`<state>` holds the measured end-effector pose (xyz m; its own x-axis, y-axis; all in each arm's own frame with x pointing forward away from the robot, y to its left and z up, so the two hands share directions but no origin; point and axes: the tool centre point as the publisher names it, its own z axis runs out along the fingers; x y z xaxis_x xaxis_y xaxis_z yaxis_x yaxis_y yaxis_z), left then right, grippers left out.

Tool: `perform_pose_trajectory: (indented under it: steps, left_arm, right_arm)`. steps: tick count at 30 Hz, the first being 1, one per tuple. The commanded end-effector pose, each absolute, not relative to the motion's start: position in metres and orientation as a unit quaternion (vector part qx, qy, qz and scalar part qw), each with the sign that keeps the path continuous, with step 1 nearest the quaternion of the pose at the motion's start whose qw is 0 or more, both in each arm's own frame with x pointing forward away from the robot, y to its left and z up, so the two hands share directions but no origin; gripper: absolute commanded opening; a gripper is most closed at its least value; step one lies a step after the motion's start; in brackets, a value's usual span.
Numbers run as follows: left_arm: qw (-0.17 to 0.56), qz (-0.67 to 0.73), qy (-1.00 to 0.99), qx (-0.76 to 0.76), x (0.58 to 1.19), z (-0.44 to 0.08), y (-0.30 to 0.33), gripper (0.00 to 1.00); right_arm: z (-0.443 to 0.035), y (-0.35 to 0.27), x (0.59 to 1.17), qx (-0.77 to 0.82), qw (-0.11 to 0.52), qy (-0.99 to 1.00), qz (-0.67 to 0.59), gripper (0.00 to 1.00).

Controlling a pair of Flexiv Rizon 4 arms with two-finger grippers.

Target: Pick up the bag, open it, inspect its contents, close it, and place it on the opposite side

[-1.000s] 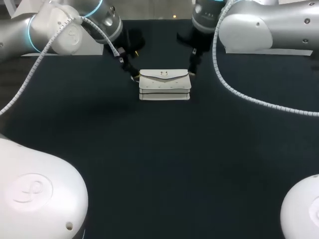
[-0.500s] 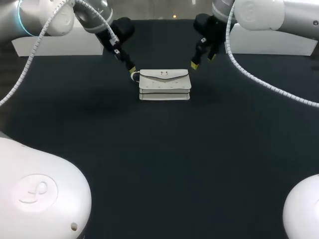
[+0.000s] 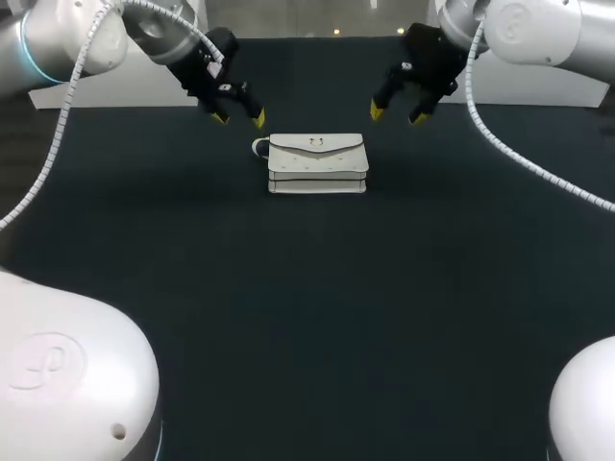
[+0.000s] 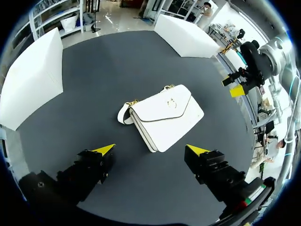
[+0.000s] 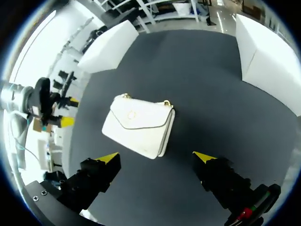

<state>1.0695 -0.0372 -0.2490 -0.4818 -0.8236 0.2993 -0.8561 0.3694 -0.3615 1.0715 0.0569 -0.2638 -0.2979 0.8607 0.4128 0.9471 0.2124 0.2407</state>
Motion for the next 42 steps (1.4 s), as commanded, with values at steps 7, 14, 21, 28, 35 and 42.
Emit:
perform_pose_trajectory:
  steps: [7,14,21,28,35,42]
  left_arm:
    - [0.130,0.293,-0.656,0.684,1.071,-0.256,-0.038,1.00]
    - [0.273,0.321,-0.600,0.680,1.088,-0.275,-0.039,1.00]
    - [0.340,0.323,-0.582,0.664,1.098,-0.287,-0.041,1.00]
    - [0.366,0.321,-0.589,0.645,1.102,-0.295,-0.049,1.00]
    - [0.366,0.318,-0.588,0.647,1.101,-0.296,-0.053,1.00]
    - [0.367,0.316,-0.593,0.644,1.094,-0.300,-0.060,1.00]
  right_arm:
    - [-0.271,0.057,1.071,-0.734,0.148,-0.596,-0.289,1.00]
    - [-0.286,0.072,1.081,-0.739,0.212,-0.533,-0.353,1.00]
    - [-0.298,0.079,1.091,-0.700,0.287,-0.546,-0.360,1.00]
    - [-0.309,0.095,1.095,-0.628,0.344,-0.595,-0.364,1.00]
    - [-0.314,0.102,1.098,-0.591,0.354,-0.629,-0.360,1.00]
    - [-0.319,0.107,1.093,-0.561,0.369,-0.656,-0.345,1.00]
